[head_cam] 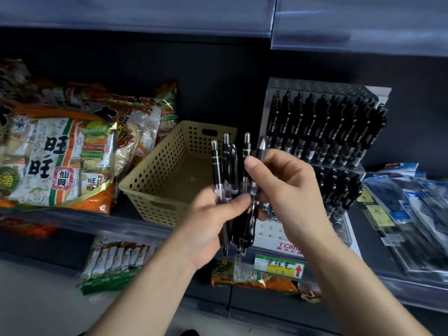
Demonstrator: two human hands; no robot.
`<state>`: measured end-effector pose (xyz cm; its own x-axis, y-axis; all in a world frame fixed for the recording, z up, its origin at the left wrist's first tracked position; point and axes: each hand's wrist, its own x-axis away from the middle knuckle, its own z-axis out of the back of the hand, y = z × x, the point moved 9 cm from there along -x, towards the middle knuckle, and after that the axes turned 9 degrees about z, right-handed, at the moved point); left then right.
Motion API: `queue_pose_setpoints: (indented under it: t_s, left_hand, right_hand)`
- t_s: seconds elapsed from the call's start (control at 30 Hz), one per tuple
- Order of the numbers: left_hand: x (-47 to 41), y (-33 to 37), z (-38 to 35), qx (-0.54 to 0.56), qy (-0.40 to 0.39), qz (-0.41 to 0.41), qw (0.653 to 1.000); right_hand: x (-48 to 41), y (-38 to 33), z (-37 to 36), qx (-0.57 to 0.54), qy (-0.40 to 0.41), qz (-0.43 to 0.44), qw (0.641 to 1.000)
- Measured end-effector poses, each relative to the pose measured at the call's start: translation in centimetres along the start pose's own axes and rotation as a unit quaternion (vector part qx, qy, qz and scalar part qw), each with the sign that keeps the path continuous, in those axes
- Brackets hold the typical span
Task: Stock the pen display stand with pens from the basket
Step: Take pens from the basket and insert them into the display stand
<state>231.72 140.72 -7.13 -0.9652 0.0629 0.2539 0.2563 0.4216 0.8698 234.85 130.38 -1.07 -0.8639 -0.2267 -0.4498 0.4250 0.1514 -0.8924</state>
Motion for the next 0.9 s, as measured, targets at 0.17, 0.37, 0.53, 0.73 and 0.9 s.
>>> queue_pose_setpoints:
  t_s: [0.17,0.37,0.53,0.73,0.9]
  left_hand:
    - [-0.6,-2.5,-0.5,0.033,-0.012,0.058,0.998]
    - [-0.4,-2.3,-3.0,0.069,-0.140,0.052,0.986]
    - [-0.8,-2.0,-3.5,0.119,-0.148,0.043,0.981]
    - [-1.7,-1.8,-2.9,0.198,-0.110,0.058,0.972]
    - [-2.1,-1.9,-2.2,0.157,-0.078,0.045,0.984]
  right_hand:
    - [0.3,0.3,2.0,-0.005,-0.018,-0.048,0.999]
    - [0.2,-3.6,7.2,0.030,0.166,0.100,0.981]
    - [1.9,-8.1,6.9,0.148,0.194,0.302,0.921]
    - [3.1,-4.3,0.1,0.409,-0.063,0.369,0.832]
    - [3.1,-3.4,-0.6,0.412,-0.119,0.347,0.834]
